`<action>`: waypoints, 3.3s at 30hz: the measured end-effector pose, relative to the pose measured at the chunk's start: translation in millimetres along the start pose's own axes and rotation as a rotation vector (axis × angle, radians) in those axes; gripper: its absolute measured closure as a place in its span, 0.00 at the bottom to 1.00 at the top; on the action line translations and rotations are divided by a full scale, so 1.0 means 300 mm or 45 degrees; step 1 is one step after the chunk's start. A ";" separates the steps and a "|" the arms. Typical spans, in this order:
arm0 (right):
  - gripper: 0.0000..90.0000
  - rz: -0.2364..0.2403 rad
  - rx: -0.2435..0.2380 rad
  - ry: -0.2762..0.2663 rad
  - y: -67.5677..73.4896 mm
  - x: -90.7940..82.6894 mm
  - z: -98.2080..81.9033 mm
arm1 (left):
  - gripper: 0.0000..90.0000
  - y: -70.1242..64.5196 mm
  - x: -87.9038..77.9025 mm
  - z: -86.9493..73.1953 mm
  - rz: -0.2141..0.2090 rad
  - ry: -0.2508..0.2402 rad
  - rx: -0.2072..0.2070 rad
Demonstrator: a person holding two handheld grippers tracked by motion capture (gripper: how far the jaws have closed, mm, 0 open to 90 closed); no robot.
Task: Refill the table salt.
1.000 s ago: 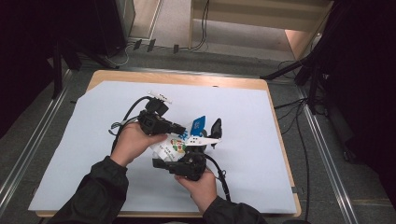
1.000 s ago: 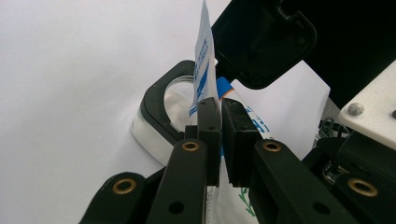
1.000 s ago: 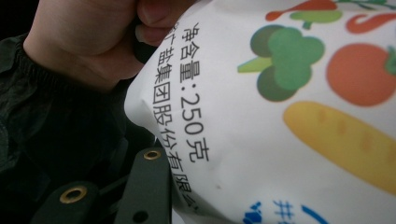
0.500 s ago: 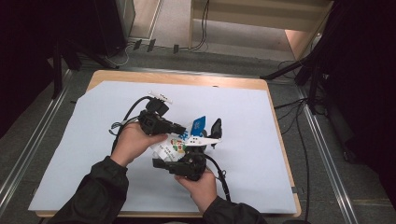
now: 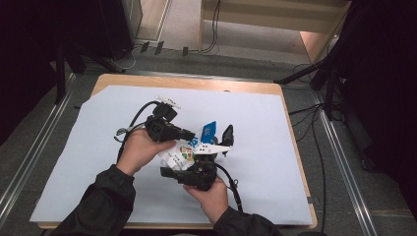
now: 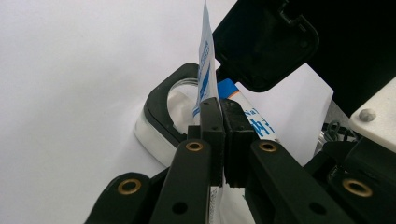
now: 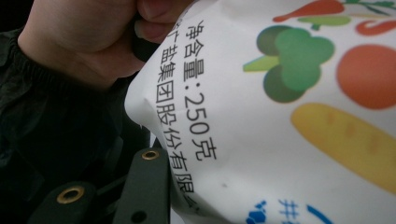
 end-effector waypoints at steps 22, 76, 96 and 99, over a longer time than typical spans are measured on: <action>0.73 0.013 0.010 0.007 -0.003 0.003 -0.001 | 1.00 0.007 -0.003 0.001 0.013 -0.003 -0.010; 0.72 0.035 0.062 -0.008 -0.010 0.008 0.005 | 1.00 0.028 -0.013 0.013 0.048 -0.026 -0.033; 0.75 0.054 0.068 0.012 -0.015 0.007 0.003 | 1.00 0.021 -0.001 0.008 0.039 0.002 -0.017; 0.75 0.063 0.078 0.008 -0.015 0.007 0.004 | 1.00 0.019 0.000 0.009 0.035 0.005 -0.016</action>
Point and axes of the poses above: each handheld gripper's, and its own axes: x roughly forward along the jaws, z roughly out of its top, y roughly to its left, the point moved 8 cm from there along x, roughly forward along the jaws, and after that the axes turned 14 degrees about -x, right-handed, at the moved point
